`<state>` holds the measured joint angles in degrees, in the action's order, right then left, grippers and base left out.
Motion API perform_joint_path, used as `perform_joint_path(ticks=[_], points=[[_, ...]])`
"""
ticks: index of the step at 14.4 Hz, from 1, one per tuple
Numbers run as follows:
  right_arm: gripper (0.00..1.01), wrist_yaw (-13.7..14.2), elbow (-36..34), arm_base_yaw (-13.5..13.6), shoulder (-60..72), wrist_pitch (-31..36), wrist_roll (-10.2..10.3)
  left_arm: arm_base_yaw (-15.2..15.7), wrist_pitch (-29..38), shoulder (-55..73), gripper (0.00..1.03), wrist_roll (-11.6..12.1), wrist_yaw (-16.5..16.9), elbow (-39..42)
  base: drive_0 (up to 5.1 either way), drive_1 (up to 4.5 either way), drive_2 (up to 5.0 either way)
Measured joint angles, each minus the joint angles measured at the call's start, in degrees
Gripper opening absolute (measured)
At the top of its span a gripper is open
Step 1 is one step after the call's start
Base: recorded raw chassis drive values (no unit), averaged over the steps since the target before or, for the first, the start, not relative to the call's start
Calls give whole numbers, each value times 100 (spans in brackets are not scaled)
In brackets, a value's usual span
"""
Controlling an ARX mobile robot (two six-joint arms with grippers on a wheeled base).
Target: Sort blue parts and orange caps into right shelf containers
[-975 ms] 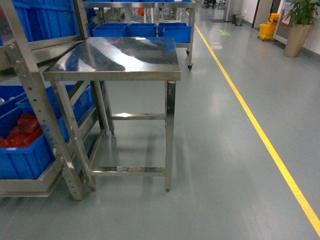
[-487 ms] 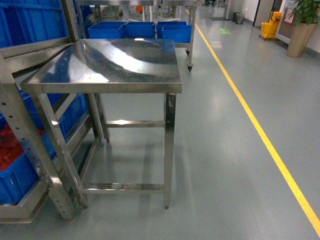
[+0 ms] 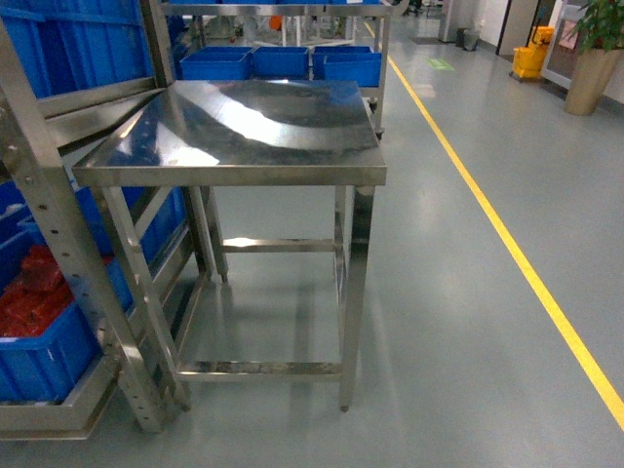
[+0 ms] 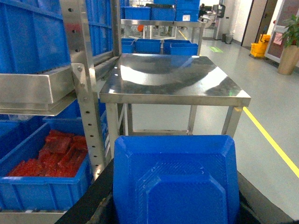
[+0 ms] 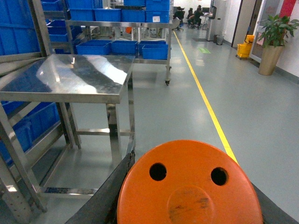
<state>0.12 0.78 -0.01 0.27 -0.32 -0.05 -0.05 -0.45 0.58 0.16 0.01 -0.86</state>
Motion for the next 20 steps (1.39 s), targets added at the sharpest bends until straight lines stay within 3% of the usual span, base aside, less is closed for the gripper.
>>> perform_joint_path(ticks=[3, 20], points=[[44, 0, 0, 0, 0, -4, 0, 0, 2, 0, 43, 0, -2, 0, 0, 0, 0], [44, -4, -2, 0, 0, -9, 0, 0, 0, 0, 43, 0, -2, 0, -499, 241, 241]])
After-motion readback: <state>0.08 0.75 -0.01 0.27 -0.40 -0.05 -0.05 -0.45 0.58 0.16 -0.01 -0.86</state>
